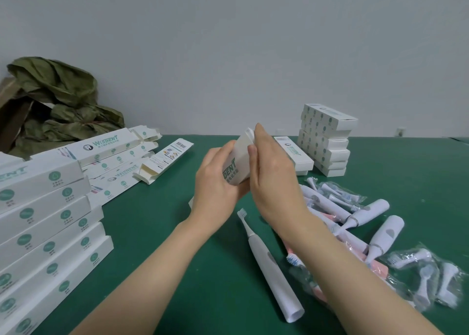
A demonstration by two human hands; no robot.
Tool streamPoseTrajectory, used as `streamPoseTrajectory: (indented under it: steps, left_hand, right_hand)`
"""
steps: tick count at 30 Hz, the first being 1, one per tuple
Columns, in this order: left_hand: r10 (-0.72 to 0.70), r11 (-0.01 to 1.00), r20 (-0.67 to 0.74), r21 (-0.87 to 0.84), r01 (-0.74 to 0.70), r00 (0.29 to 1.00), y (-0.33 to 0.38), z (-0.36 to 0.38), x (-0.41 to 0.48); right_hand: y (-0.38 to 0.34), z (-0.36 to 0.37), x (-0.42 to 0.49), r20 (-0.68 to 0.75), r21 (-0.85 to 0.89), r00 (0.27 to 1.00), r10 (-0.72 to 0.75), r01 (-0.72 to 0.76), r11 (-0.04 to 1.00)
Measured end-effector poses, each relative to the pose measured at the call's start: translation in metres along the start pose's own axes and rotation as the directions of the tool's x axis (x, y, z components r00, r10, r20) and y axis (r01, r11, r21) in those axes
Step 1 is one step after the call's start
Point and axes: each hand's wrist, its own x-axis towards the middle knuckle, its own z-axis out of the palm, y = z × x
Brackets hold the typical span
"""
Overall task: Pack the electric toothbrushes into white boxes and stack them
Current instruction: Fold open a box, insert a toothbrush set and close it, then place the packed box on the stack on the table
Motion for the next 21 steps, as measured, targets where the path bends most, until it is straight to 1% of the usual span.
streamPoseTrajectory:
  steps: [3,5,6,7,8,10,11,12,13,15,17,18,19,21]
  left_hand:
    - [0.013,0.999,0.014,0.042,-0.014,1.000,-0.004,-0.005,0.001]
    - [-0.005,0.997,0.038,0.071,0.003,0.999,-0.006,-0.010,0.003]
    - [-0.011,0.996,0.071,0.090,0.005,0.997,-0.006,-0.013,0.004]
    - [-0.013,0.993,0.136,0.119,-0.004,0.991,-0.006,-0.017,0.006]
    - [-0.010,0.988,0.239,0.153,-0.027,0.971,-0.006,-0.022,0.008]
    - [-0.050,0.977,0.471,0.205,-0.053,0.881,-0.007,-0.033,0.011]
    - [-0.076,0.974,0.553,0.219,-0.056,0.830,-0.006,-0.038,0.014]
    - [-0.092,0.970,0.601,0.235,-0.065,0.794,-0.007,-0.042,0.015]
    - [-0.092,0.962,0.623,0.256,-0.091,0.777,-0.007,-0.045,0.018]
    - [-0.075,0.933,0.658,0.311,-0.180,0.749,-0.007,-0.047,0.023]
    - [-0.071,0.887,0.670,0.381,-0.260,0.739,-0.007,-0.044,0.027]
    - [-0.082,0.860,0.639,0.433,-0.270,0.765,-0.009,-0.041,0.027]
    - [-0.105,0.832,0.573,0.498,-0.244,0.812,-0.011,-0.039,0.026]
    - [-0.159,0.778,0.387,0.615,-0.126,0.909,-0.017,-0.041,0.027]
  right_hand:
    - [0.001,0.006,-0.003,0.080,-0.130,0.996,-0.025,0.035,0.991]
    - [0.004,0.004,0.000,0.131,-0.170,0.991,-0.026,0.048,0.984]
    - [0.006,0.002,0.002,0.154,-0.173,0.988,-0.022,0.049,0.984]
    - [0.007,-0.002,0.003,0.180,-0.166,0.983,-0.032,0.063,0.984]
    - [0.007,-0.005,0.003,0.212,-0.164,0.975,-0.070,0.106,0.981]
    - [0.008,-0.011,0.000,0.329,-0.180,0.931,-0.155,0.223,0.958]
    - [0.009,-0.014,-0.001,0.392,-0.183,0.909,-0.138,0.224,0.957]
    - [0.009,-0.016,-0.002,0.456,-0.193,0.886,-0.084,0.191,0.962]
    - [0.010,-0.018,-0.002,0.494,-0.220,0.869,-0.034,0.163,0.962]
    - [0.010,-0.017,-0.001,0.525,-0.299,0.851,0.016,0.167,0.939]
    - [0.010,-0.014,0.001,0.490,-0.331,0.871,0.038,0.146,0.932]
    - [0.011,-0.013,0.001,0.454,-0.344,0.890,0.046,0.128,0.930]
    - [0.014,-0.012,0.001,0.408,-0.353,0.912,0.040,0.117,0.928]
    - [0.024,-0.014,-0.001,0.306,-0.366,0.951,0.030,0.088,0.926]
